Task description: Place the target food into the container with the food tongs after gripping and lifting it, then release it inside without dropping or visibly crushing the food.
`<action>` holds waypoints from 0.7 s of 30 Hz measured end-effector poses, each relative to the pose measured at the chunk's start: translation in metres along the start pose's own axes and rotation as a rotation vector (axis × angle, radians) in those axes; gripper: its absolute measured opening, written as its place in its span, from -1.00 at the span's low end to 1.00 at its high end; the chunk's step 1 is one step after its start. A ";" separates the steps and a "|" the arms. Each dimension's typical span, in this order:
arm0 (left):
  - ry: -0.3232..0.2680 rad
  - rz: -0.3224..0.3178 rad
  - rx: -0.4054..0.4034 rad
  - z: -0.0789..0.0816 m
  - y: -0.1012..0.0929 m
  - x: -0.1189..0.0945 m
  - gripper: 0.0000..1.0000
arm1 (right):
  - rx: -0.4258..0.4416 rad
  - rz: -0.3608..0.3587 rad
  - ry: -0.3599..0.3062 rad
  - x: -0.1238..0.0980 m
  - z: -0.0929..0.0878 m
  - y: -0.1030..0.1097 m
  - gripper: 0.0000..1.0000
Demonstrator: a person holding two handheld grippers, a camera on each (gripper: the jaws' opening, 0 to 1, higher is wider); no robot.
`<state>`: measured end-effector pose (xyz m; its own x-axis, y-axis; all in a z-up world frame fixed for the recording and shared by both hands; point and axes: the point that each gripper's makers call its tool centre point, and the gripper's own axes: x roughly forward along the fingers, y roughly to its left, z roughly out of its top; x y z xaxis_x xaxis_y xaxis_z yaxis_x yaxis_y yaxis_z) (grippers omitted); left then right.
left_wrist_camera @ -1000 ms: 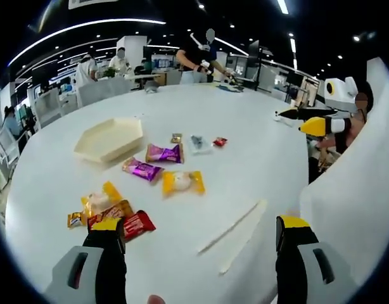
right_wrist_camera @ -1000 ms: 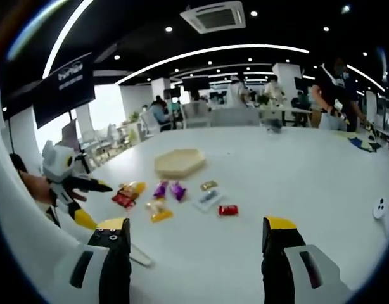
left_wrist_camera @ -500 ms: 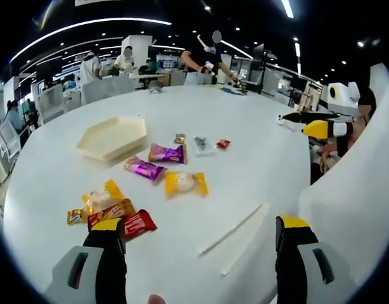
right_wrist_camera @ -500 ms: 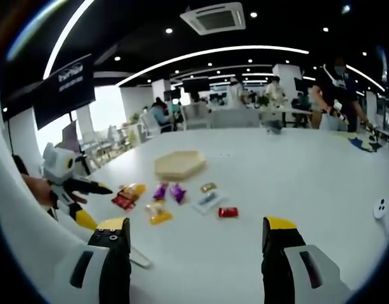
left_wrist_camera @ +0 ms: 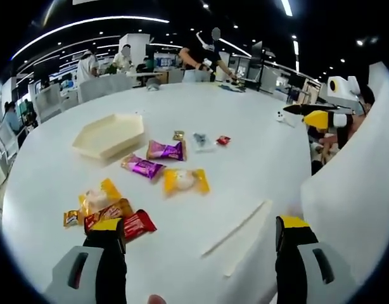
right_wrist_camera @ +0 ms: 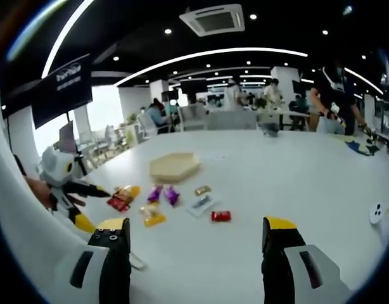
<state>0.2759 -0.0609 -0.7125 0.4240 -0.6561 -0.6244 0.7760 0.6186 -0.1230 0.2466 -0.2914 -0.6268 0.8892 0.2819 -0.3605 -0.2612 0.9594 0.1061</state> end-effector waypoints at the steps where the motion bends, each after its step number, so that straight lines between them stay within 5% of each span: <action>1: 0.005 -0.002 0.005 -0.002 0.000 0.001 0.98 | 0.001 -0.001 -0.001 0.000 0.000 0.000 0.73; 21: 0.040 -0.050 0.006 -0.012 -0.011 0.010 0.98 | 0.009 -0.017 0.004 -0.011 -0.006 -0.002 0.73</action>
<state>0.2663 -0.0691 -0.7265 0.3656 -0.6686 -0.6475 0.7988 0.5825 -0.1503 0.2352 -0.2964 -0.6286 0.8918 0.2653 -0.3665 -0.2425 0.9641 0.1079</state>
